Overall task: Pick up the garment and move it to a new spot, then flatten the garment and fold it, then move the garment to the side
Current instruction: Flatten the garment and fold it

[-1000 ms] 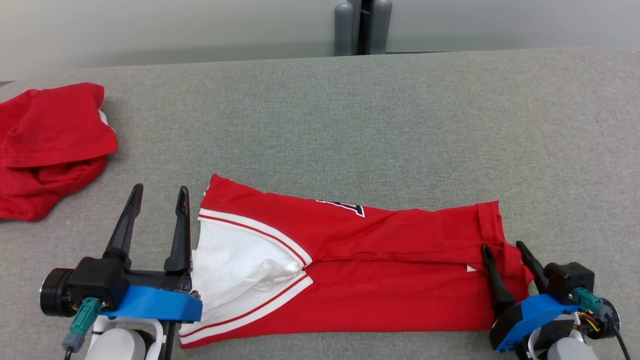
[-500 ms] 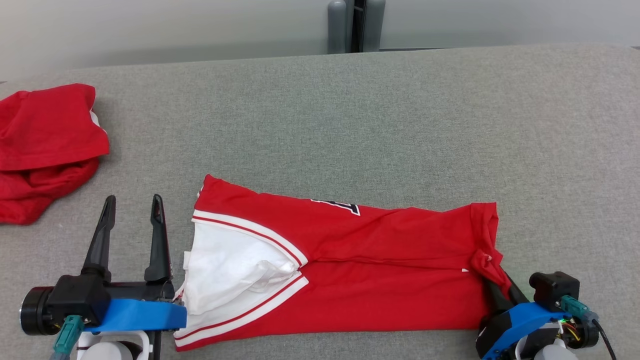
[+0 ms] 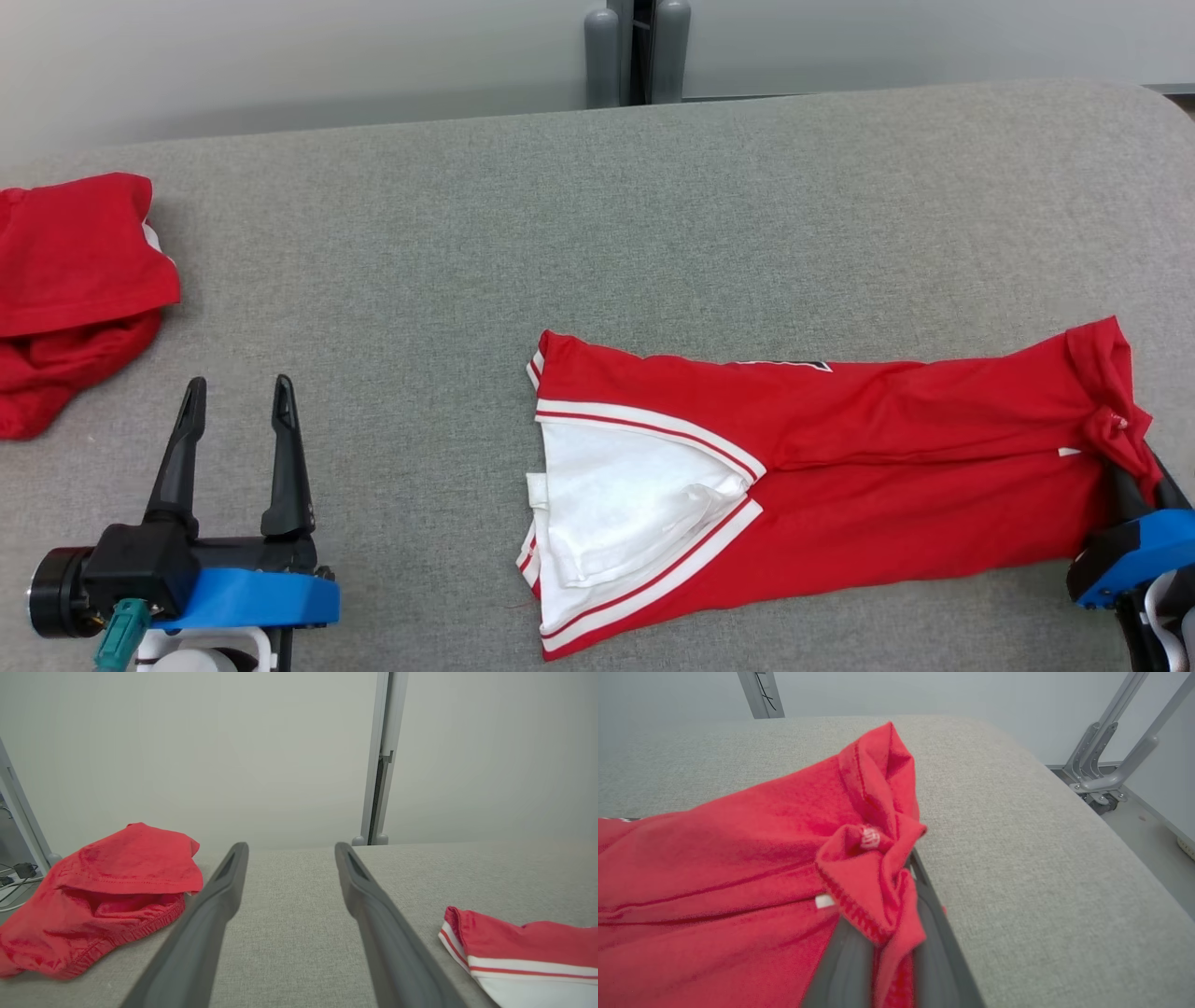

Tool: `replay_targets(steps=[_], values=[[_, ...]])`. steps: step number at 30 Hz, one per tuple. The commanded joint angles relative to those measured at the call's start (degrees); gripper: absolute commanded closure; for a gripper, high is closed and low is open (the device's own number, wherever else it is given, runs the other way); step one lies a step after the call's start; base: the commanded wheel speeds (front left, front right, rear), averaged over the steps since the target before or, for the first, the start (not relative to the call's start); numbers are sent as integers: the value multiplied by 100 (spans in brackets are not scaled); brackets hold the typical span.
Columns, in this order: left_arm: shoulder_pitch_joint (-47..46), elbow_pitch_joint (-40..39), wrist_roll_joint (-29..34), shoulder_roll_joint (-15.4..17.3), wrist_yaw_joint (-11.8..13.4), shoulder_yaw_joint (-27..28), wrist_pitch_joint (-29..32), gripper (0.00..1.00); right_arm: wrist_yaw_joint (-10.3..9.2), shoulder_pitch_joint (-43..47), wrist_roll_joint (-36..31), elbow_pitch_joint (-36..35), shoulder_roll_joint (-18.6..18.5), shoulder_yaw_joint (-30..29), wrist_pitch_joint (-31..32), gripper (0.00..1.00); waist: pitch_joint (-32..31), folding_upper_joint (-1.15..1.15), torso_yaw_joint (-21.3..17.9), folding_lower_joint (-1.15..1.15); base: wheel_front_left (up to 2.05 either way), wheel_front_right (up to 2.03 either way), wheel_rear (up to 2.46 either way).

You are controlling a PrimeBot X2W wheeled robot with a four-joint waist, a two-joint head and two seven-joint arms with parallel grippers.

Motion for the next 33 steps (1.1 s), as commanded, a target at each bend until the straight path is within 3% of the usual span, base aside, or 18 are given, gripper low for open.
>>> replay_targets(steps=[1,9,19,25,33], values=[[66,-22,37,-14,-18,30,-24,0,-10,-84,-44,-79,-60,-17,35,100,2,0,-16,0,0,0,0],[42,19,74,-62,-93,64,-23,0,-8,18,75,-878,379,328,163,100,-36,0,-54,0,0,0,0],[44,50,103,-84,-140,23,-24,0,-8,217,239,-2021,883,1691,482,100,-82,0,-14,0,0,0,0],[17,65,76,-86,-146,-69,-24,0,-7,-52,315,-2153,1139,2435,563,100,-50,0,62,0,0,0,0],[-129,128,-28,-86,-91,-270,-24,0,-7,-531,387,-1811,1431,3440,543,100,55,0,254,0,0,0,0]])
